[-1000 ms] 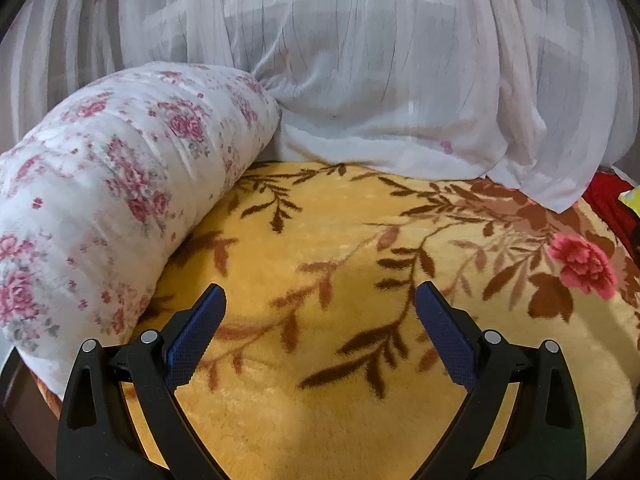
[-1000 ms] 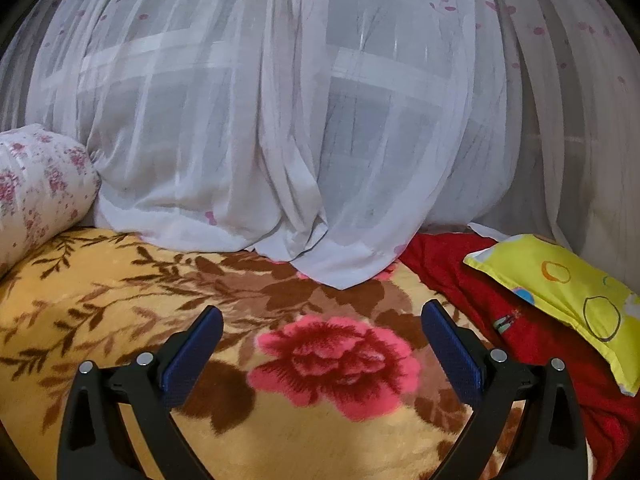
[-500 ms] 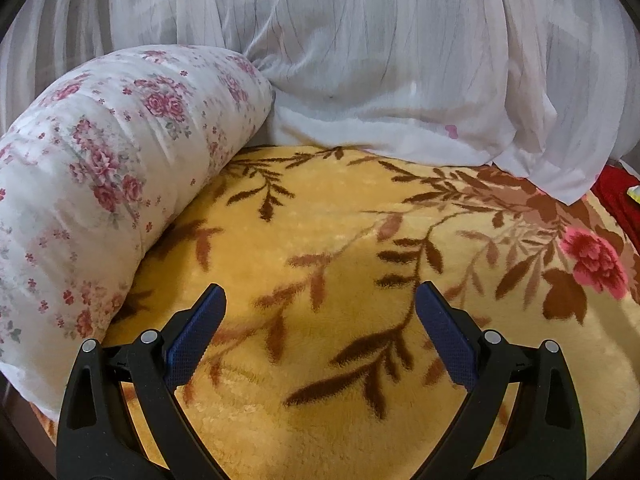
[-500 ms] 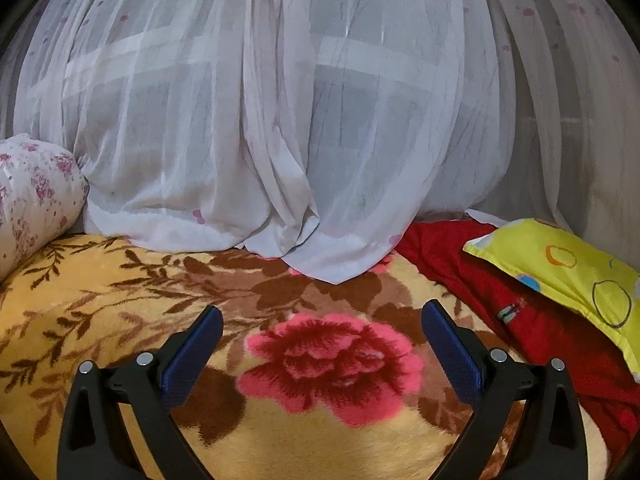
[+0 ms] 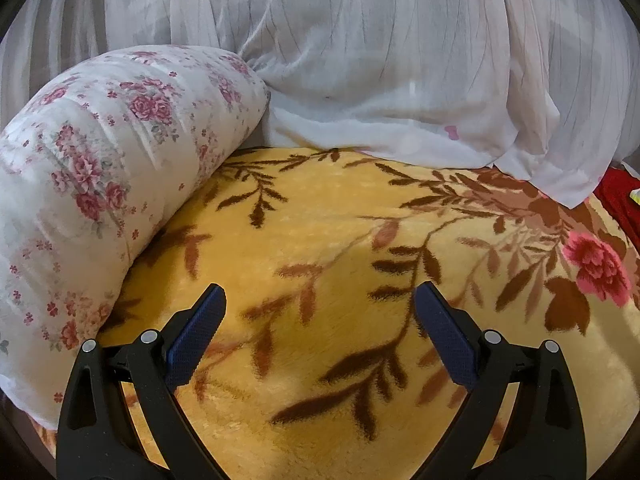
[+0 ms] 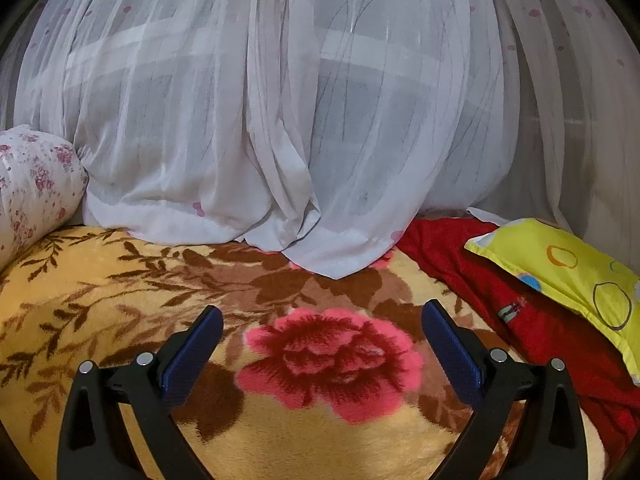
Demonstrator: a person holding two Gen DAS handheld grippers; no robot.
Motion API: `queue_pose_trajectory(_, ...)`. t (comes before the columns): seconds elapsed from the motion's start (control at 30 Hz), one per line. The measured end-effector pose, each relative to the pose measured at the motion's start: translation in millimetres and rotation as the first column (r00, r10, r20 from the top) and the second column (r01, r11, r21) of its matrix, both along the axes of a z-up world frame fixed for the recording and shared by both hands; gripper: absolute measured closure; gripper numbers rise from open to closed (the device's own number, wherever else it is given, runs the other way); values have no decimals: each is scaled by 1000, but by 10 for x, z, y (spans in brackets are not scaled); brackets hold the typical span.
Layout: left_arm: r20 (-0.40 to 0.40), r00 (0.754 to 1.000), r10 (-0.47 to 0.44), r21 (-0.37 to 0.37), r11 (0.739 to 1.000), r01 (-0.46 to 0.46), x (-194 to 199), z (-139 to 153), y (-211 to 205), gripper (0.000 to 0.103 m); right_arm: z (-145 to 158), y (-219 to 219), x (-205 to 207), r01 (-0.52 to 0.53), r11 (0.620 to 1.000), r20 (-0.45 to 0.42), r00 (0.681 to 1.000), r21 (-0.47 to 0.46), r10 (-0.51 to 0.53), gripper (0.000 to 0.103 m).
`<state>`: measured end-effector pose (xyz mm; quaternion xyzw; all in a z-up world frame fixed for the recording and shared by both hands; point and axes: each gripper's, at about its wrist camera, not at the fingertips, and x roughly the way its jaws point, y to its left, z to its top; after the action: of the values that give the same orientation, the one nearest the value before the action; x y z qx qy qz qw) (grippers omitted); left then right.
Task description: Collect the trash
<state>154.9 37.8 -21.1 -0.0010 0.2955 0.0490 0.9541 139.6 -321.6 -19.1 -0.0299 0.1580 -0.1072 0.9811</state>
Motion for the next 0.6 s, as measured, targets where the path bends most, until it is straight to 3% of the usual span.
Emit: queue_pose_trajectory(0.6,-23,1000,-8,-17,1000,8,78,-121,-13,10,-8,17,19,-15,1000,-10,1000,-3,15,5)
